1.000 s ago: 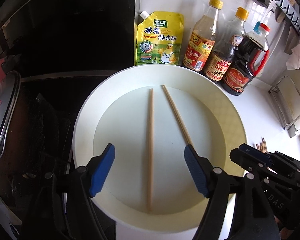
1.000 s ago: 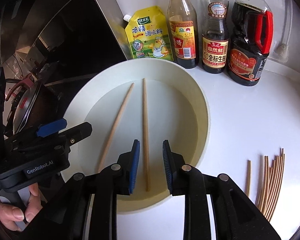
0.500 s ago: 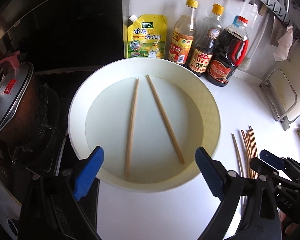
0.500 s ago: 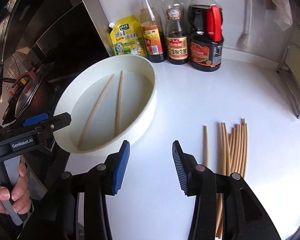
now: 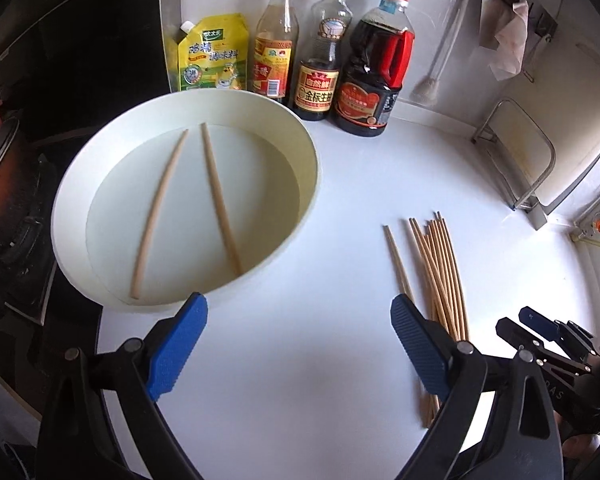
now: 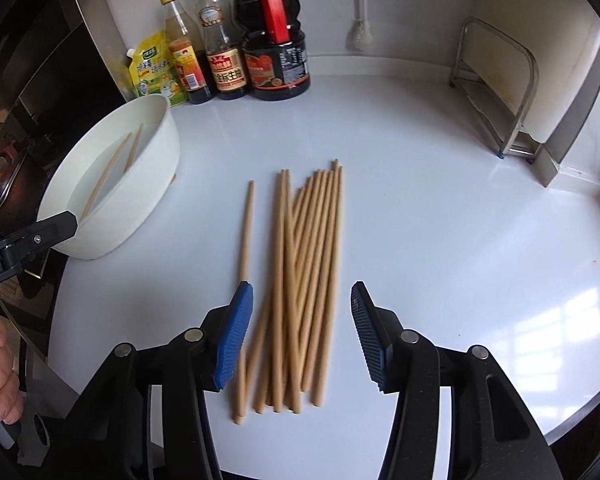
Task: Organize utensils
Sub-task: 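Move both open tools back to the chopstick bundle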
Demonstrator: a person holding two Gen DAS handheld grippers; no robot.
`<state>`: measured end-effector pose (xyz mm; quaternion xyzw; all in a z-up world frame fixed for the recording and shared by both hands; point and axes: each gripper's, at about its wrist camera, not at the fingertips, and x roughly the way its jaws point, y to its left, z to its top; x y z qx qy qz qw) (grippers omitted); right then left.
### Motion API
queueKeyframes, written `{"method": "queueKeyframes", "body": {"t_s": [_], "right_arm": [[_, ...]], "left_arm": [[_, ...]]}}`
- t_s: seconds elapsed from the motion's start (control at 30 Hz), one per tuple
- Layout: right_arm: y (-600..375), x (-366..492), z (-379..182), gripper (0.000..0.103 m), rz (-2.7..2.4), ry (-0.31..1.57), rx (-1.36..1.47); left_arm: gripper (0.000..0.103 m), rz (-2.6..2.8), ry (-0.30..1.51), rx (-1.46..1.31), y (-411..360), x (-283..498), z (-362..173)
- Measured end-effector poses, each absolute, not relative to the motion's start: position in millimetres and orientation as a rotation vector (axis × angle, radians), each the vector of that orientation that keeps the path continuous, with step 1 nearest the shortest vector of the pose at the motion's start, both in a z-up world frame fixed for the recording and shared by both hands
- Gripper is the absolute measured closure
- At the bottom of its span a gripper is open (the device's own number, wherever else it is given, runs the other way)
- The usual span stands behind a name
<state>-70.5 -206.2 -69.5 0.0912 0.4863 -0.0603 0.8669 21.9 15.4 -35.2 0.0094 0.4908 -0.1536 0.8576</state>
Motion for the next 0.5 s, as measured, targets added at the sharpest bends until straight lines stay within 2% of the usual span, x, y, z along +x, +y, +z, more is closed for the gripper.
{"method": "queueKeyframes", "body": {"t_s": [0.5], "right_arm": [[-239.9,-62.8,-119.5,0.048,-0.13,1.047,0.198]], "left_arm": [[0.012,-0.301,1.067,0.057,-41.9,0.8,-86.9]]}}
